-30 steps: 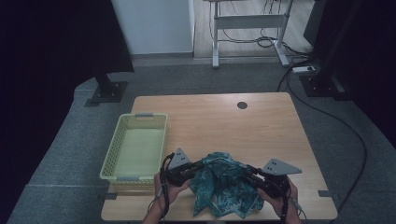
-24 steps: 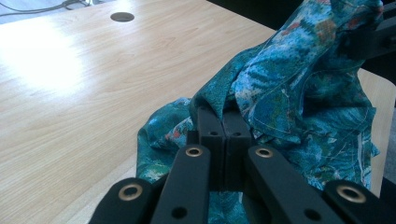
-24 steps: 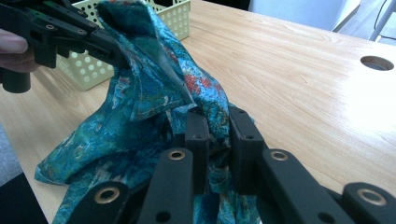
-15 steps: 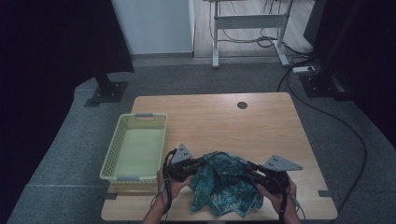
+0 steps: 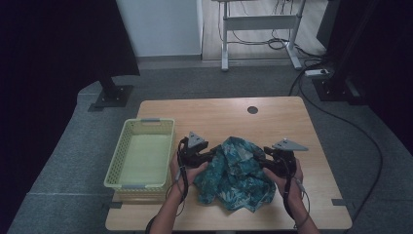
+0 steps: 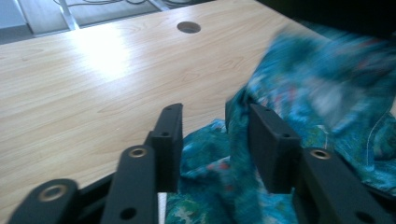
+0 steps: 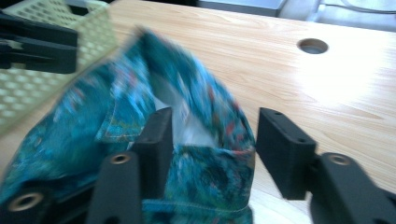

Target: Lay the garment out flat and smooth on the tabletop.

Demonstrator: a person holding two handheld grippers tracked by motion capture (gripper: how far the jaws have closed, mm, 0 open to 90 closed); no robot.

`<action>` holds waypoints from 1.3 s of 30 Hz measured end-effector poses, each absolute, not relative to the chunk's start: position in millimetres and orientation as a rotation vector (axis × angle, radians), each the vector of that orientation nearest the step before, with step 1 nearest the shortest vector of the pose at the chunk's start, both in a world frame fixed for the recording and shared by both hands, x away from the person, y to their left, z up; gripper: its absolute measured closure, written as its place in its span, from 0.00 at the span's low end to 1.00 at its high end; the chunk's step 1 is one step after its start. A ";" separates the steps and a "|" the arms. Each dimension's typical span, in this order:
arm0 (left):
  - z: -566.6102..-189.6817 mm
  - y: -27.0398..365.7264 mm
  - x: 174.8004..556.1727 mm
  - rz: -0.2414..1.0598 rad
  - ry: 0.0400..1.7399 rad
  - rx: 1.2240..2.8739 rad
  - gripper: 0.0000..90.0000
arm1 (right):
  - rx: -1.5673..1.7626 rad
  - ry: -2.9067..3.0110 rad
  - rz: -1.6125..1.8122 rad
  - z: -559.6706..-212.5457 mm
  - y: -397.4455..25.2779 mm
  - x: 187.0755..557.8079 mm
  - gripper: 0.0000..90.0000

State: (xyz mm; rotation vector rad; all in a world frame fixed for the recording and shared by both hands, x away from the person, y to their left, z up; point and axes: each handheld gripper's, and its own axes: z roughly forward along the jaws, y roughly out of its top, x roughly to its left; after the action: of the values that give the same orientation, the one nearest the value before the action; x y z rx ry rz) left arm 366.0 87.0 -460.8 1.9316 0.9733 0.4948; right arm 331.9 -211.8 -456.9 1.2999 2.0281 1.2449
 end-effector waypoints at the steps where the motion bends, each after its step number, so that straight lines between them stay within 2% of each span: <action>1: -461.9 88.1 363.1 0.501 0.960 1.944 0.56 | 1.289 2.028 1.246 -458.8 -212.7 330.1 0.49; 11: -478.0 80.4 325.0 0.445 0.851 1.987 0.53 | 1.257 2.094 1.242 -480.1 -216.8 311.4 0.47; 18: -501.1 53.0 309.6 0.381 0.782 2.092 0.52 | 1.238 2.260 1.152 -516.7 -197.4 305.7 0.48; 26: -529.0 44.0 308.1 0.320 0.826 2.164 0.52 | 1.255 2.327 1.098 -542.3 -190.6 300.6 0.48; 39: -547.6 56.3 293.3 0.271 0.861 2.165 0.56 | 1.238 2.346 1.151 -552.4 -190.4 278.3 0.50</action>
State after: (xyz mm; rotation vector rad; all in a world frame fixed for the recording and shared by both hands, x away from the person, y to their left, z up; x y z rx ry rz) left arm 293.3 56.3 -547.6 2.1647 0.8613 0.2706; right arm 278.3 -190.4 -552.4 1.2375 2.3457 1.1508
